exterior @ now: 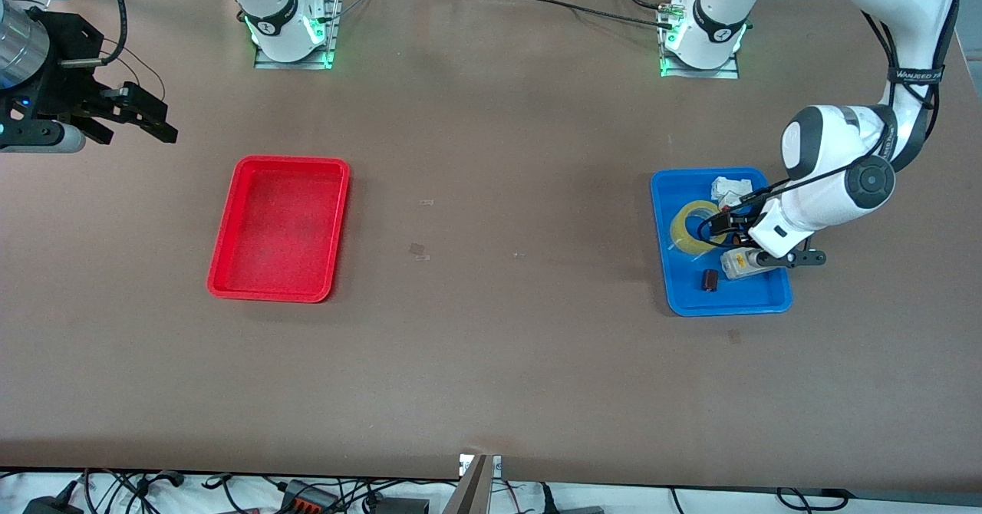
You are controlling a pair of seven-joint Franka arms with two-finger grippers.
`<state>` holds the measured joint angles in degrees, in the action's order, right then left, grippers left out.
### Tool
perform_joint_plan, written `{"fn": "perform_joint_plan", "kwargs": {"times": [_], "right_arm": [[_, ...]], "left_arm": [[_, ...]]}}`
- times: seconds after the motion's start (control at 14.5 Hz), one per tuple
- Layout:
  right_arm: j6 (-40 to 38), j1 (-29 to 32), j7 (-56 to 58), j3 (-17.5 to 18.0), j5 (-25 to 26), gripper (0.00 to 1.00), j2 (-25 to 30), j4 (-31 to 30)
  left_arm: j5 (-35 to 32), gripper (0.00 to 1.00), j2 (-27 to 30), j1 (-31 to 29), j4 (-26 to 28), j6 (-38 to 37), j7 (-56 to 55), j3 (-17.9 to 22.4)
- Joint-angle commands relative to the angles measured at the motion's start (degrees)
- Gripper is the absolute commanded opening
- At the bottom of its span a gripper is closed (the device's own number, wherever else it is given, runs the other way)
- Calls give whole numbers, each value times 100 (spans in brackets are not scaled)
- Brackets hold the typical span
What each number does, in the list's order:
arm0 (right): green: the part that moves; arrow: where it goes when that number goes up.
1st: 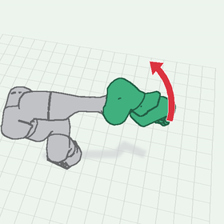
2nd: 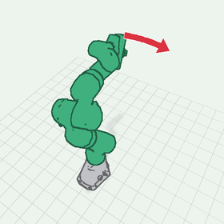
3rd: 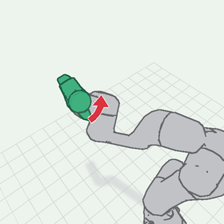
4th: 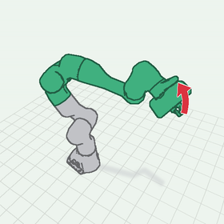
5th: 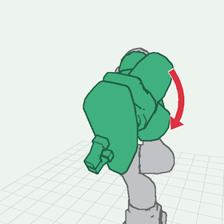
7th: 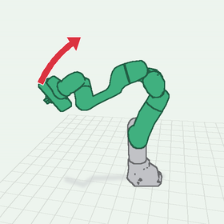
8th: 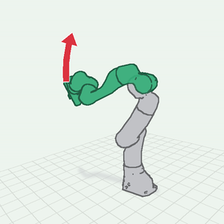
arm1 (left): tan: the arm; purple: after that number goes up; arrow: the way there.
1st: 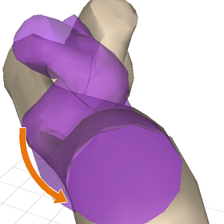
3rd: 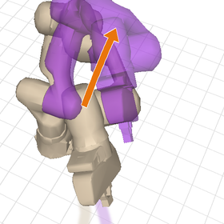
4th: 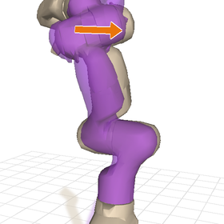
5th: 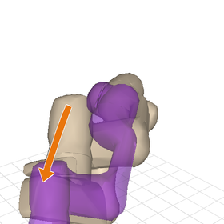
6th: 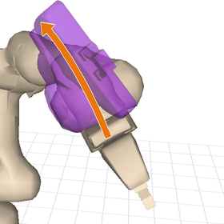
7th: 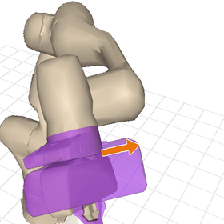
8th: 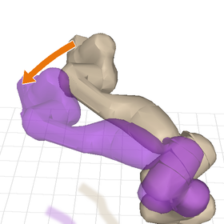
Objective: Place and move tape with both arms
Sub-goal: 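Reach the left gripper down to the yellow tape roll in the blue tray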
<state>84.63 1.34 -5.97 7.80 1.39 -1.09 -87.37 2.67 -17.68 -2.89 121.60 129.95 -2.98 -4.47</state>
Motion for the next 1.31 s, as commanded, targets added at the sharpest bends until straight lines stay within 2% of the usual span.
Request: {"fn": "perform_joint_plan", "kwargs": {"times": [0.0, 0.41, 1.24], "right_arm": [[-26, 50, 105, 20, -42, 98, 57, -44], [-26, 50, 105, 20, -42, 98, 48, -44], [-26, 50, 105, 20, -42, 98, 48, -52]], "left_arm": [[-3, 100, -138, 17, -23, 48, 52, -1], [-3, 100, -508, 17, -31, 57, 52, -1], [6, 98, -780, 26, -66, 153, 25, -1]]}}
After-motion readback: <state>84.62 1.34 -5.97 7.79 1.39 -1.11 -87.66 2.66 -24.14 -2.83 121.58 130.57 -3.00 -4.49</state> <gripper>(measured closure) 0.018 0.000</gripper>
